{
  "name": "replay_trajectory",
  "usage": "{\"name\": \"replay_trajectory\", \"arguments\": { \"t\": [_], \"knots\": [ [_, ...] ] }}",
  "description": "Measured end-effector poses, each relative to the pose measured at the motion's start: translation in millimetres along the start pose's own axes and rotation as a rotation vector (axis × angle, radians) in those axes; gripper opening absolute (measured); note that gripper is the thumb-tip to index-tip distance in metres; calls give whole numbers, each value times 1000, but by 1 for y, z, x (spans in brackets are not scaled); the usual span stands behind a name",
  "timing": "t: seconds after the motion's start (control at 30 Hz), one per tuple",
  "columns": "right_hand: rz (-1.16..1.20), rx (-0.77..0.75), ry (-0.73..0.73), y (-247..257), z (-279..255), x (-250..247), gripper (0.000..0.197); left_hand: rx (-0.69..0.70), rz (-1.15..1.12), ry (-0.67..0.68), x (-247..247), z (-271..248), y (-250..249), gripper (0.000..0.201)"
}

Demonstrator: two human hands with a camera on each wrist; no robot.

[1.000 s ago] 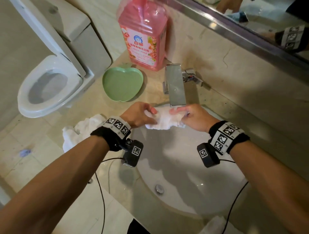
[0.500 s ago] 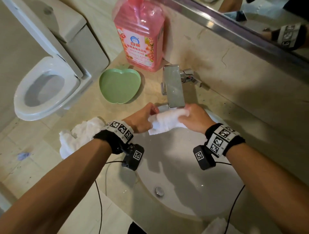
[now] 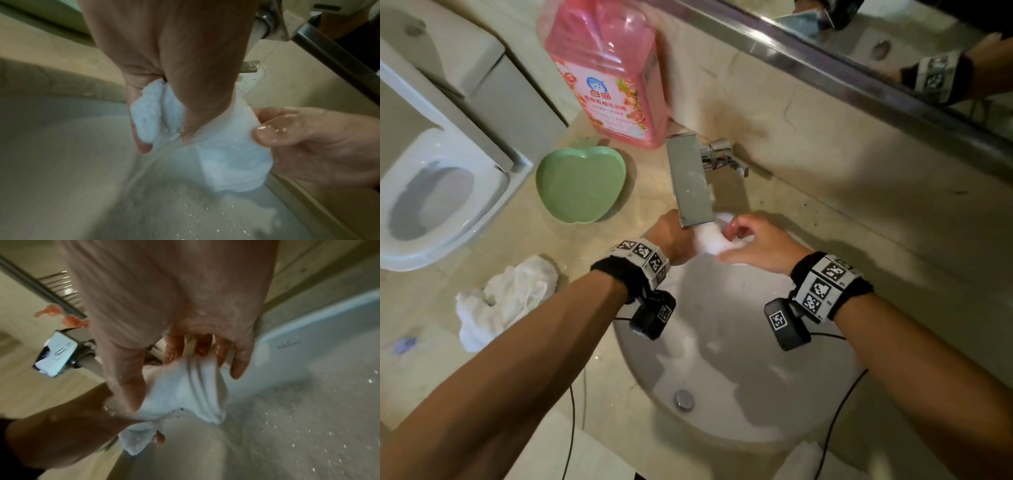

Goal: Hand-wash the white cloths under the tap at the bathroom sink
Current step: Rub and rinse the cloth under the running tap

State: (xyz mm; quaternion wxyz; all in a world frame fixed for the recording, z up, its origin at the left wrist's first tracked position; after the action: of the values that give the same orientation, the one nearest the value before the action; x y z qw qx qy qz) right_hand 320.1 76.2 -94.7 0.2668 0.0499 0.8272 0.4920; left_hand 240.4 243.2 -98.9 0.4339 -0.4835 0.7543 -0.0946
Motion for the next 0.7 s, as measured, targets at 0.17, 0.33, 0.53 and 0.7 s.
{"name": "replay_trajectory", "arguments": {
  "t": [0.17,0.33,0.53,0.7],
  "knots": [
    [325,119,57,4,10,27,89,7,92,-125,-7,-8,8,28],
    [86,90,26,14,29,44,67,214,330,-149,-16,-23,2,41],
    [-439,-108,51,26,37,46,59,-45,496,-200,-13,-27,0,32],
    [-692,-161,6,23,34,36,22,-129,280,-66,2,-19,-8,19]
  ]
}}
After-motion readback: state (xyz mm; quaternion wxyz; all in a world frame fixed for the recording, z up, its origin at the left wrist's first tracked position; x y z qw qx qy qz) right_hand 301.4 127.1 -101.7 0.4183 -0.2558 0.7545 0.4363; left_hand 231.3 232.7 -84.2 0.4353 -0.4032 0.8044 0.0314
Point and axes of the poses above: each hand's wrist, its own z-axis towards the middle knuckle, its own x-axis out of the palm, y = z × x, the point moved 3 cm from there along z, towards the middle knuckle, and after that the axes turned 10 degrees about -x, right-handed, at the moved point
